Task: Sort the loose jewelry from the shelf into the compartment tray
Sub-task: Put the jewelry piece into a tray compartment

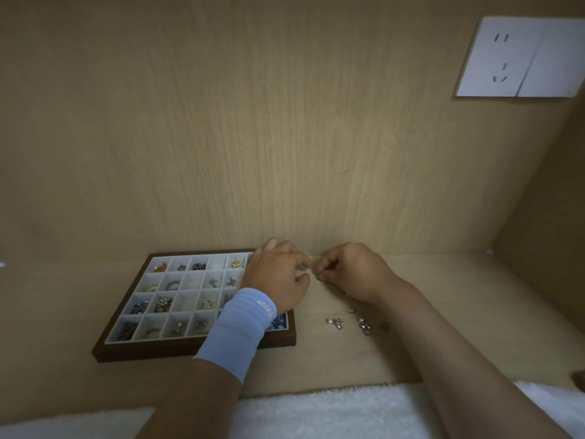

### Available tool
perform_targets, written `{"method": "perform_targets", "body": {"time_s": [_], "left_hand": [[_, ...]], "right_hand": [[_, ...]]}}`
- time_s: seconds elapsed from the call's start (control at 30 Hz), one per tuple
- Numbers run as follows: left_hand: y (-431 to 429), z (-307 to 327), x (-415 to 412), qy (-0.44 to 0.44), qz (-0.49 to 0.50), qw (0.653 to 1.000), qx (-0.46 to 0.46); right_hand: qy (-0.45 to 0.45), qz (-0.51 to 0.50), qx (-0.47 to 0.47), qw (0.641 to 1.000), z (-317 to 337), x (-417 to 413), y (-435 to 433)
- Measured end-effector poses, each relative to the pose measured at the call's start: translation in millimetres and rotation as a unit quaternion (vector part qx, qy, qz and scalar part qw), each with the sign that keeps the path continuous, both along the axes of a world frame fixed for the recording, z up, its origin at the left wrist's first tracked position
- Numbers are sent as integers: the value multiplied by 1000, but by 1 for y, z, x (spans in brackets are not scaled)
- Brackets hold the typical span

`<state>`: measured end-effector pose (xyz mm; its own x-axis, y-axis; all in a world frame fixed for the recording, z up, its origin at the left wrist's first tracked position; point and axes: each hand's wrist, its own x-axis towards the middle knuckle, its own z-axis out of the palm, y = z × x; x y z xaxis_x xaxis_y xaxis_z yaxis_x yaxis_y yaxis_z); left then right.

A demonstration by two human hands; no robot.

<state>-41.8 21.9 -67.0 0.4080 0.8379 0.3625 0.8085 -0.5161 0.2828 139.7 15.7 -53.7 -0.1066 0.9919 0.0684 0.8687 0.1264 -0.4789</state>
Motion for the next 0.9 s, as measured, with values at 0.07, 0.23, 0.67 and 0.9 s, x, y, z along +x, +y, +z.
{"method": "perform_targets", "body": {"time_s": [0.07, 0.23, 0.67, 0.9], "left_hand": [[-1, 0, 0, -7, -1, 1000, 3], [-3, 5, -1, -152, 6, 986, -65], [-17, 43, -57, -430, 6, 879, -207], [-18, 42, -118, -436, 51, 886, -152]], "right_hand": [[23, -1, 12, 1000, -2, 0, 1], [187, 13, 39, 981, -1, -6, 0], [355, 75, 26, 932, 36, -61, -6], [184, 152, 50, 970, 55, -119, 10]]}}
